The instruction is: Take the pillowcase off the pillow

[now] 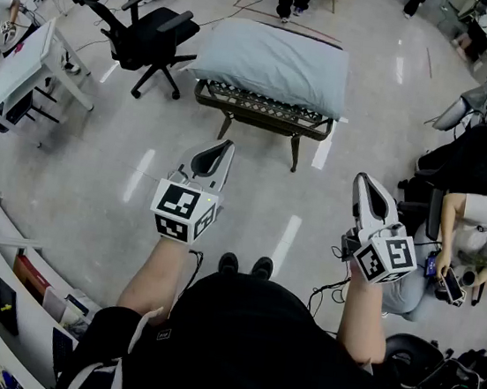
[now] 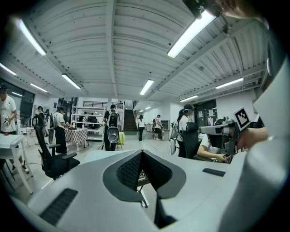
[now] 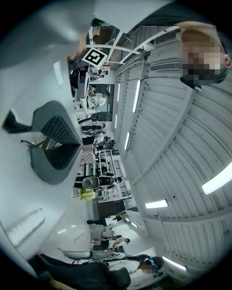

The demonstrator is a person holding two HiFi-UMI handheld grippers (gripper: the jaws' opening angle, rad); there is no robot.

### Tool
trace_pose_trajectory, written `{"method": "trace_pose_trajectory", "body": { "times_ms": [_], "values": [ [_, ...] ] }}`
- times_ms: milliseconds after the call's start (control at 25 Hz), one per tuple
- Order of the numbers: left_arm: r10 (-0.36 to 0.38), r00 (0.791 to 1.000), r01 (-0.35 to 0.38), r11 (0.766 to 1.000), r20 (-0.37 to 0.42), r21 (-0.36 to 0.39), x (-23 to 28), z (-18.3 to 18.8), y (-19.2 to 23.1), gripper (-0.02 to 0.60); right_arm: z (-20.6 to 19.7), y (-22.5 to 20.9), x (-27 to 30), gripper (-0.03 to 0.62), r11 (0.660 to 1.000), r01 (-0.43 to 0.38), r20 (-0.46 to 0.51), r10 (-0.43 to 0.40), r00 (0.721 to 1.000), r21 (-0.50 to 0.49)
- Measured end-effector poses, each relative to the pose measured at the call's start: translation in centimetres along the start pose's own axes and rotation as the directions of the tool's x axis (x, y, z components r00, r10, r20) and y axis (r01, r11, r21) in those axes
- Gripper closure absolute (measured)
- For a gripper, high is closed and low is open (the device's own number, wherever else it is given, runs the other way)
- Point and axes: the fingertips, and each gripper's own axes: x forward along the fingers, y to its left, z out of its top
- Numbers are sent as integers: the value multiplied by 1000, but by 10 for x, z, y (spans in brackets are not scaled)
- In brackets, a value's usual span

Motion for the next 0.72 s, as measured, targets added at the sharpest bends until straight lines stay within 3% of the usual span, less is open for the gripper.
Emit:
{"method": "trace_pose_trajectory", "body": {
  "times_ms": [720],
  "values": [
    [-35,998,35,999,-59,-3,54,-10,-64,581,-4,-52,-9,586,998,-29,20,28,999,49]
  ]
}}
